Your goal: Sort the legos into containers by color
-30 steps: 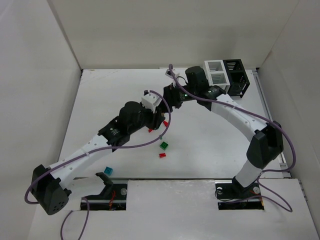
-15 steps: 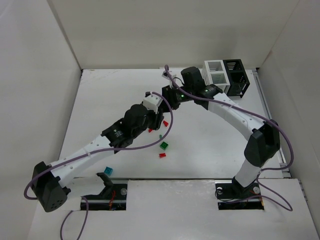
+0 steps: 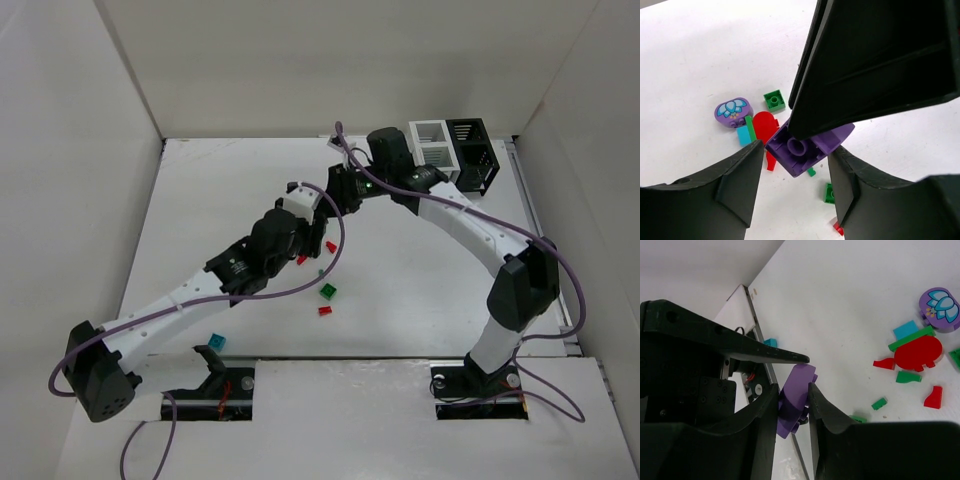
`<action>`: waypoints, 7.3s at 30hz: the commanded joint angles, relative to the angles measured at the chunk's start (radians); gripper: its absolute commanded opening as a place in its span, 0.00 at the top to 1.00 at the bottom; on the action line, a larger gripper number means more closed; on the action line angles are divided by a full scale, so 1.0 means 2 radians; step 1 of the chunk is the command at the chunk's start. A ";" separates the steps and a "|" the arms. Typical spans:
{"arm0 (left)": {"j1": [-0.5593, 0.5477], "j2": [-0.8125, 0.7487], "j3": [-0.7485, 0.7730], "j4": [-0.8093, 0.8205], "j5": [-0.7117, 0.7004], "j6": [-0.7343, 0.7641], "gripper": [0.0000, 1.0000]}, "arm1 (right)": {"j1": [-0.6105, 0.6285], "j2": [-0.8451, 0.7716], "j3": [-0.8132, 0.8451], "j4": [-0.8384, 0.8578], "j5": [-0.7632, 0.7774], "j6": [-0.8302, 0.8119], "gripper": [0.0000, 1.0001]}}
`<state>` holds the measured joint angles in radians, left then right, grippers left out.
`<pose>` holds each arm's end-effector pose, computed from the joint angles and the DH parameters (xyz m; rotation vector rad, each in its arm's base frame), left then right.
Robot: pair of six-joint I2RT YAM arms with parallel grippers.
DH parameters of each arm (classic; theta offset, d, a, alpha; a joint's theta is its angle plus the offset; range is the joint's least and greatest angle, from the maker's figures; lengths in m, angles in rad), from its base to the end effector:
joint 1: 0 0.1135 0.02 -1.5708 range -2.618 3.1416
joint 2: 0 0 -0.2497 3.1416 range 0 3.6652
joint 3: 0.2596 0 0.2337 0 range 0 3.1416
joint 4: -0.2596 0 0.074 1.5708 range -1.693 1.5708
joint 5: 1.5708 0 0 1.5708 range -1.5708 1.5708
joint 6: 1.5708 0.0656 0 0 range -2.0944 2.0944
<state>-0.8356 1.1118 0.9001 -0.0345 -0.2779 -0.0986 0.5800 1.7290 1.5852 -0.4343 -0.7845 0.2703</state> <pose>0.1983 -0.1925 0.3151 0.4694 1.7652 -0.4109 0.3028 0.2538 0.3213 -0.8257 2.0962 1.3196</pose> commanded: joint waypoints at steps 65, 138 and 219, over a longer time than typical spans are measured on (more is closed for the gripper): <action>0.395 -0.060 -0.096 -0.392 0.103 -0.479 0.00 | -0.255 0.225 0.316 0.025 0.286 -0.188 0.26; 0.193 0.486 0.374 -0.223 0.055 -0.337 0.17 | -0.180 0.018 -0.014 0.040 0.290 -0.163 0.21; 0.042 0.216 0.231 -0.012 0.198 0.172 0.51 | -0.119 0.052 0.060 -0.041 -0.138 -0.169 0.17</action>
<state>-0.7444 1.5551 1.3170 -0.0746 0.1268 0.2253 0.3298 1.8179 1.6547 -0.4877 -1.0309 -0.0471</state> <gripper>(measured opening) 0.599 0.832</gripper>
